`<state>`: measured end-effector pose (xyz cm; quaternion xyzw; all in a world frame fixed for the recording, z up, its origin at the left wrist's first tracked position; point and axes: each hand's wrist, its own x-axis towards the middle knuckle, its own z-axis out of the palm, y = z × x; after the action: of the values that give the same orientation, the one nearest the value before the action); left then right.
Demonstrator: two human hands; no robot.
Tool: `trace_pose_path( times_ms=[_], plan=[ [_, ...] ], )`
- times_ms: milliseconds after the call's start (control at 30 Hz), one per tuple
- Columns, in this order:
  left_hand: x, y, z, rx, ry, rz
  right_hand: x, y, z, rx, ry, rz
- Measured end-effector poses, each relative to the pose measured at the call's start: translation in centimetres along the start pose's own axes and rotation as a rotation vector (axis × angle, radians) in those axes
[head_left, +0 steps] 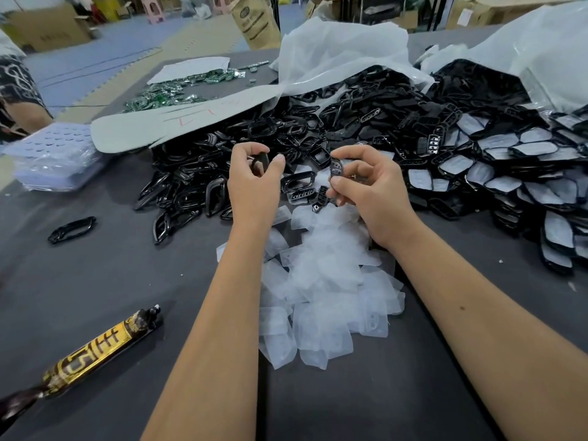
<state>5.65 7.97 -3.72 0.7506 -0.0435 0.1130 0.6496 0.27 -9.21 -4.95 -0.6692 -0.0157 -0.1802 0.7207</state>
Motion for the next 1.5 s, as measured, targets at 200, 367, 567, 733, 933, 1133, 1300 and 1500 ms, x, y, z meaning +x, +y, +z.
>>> trace_pose_path(
  times_ms=[200,367,567,733,933,1133,1300,1500],
  plan=[
    [-0.4,0.3,2.1,-0.283,-0.114,-0.108,0.0,0.1,0.3,0.005,-0.028,-0.001],
    [-0.6,0.2,2.3,-0.048,-0.123,0.031,0.1,0.3,0.3,0.013,-0.055,-0.011],
    [-0.2,-0.6,1.8,0.18,-0.013,0.247,0.1,0.4,0.3,0.034,-0.068,-0.019],
    [-0.1,-0.7,1.8,0.153,-0.019,0.186,0.0,0.3,0.2,0.034,-0.074,-0.027],
    [-0.4,-0.6,1.7,0.088,-0.028,0.14,0.0,0.2,0.2,-0.008,-0.082,-0.049],
    [-0.4,-0.5,1.7,0.023,-0.052,0.024,0.3,0.7,0.2,-0.05,0.061,-0.049],
    [-0.6,-0.4,1.7,-0.009,-0.033,-0.007,0.1,0.7,0.2,-0.078,0.08,-0.068],
    [-0.7,-0.1,1.9,-0.067,0.007,-0.076,-0.1,0.6,0.2,-0.072,0.066,-0.082]
  ],
)
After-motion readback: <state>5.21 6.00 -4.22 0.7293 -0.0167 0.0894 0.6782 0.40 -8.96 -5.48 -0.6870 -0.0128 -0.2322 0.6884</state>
